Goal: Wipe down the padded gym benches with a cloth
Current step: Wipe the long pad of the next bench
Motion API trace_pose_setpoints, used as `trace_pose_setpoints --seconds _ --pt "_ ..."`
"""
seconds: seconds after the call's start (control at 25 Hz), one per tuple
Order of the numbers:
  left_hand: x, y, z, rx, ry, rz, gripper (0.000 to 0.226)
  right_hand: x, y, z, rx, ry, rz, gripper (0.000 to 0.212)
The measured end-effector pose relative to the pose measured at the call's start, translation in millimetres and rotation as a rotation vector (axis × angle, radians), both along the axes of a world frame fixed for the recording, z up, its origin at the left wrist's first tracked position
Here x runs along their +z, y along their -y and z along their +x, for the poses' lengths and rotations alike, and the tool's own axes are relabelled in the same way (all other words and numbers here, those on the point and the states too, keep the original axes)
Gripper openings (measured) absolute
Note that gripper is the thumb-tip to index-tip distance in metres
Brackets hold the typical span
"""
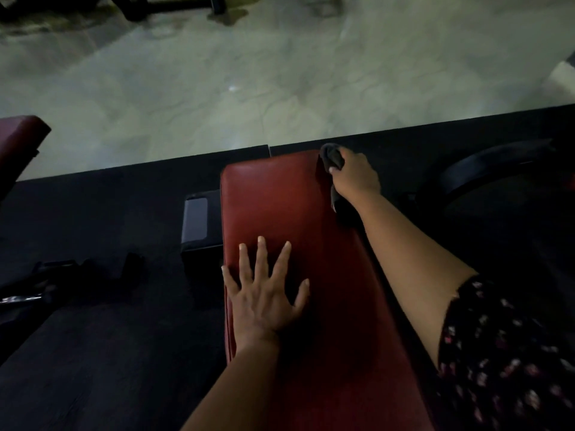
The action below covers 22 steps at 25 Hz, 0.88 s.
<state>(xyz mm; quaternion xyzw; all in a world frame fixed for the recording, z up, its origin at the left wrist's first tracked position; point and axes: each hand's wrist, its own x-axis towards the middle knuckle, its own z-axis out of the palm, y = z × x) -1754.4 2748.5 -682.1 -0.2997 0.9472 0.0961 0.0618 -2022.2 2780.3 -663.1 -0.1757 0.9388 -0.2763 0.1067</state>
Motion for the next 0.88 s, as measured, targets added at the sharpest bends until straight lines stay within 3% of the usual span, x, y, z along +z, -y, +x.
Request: trace_pose_setpoints --seconds 0.24,0.4,0.56,0.72,0.88 --pt "-7.9 -0.7 3.7 -0.032 -0.102 0.041 0.085 5.2 -66.3 71.0 -0.044 0.004 0.032 0.053" --pt "-6.8 2.8 3.2 -0.134 -0.106 0.06 0.086 5.7 -76.8 119.7 -0.05 -0.163 0.231 0.051" --pt "-5.6 -1.0 5.2 -0.157 -0.091 0.049 0.078 10.4 -53.5 85.5 -0.17 -0.011 0.119 0.048" --pt "-1.9 1.8 5.0 -0.126 -0.083 0.083 0.076 17.0 -90.8 134.0 -0.129 0.028 0.166 0.057" --pt "0.4 -5.6 6.9 -0.088 -0.085 0.089 0.07 21.9 -182.2 197.8 -0.298 0.371 0.103 0.053"
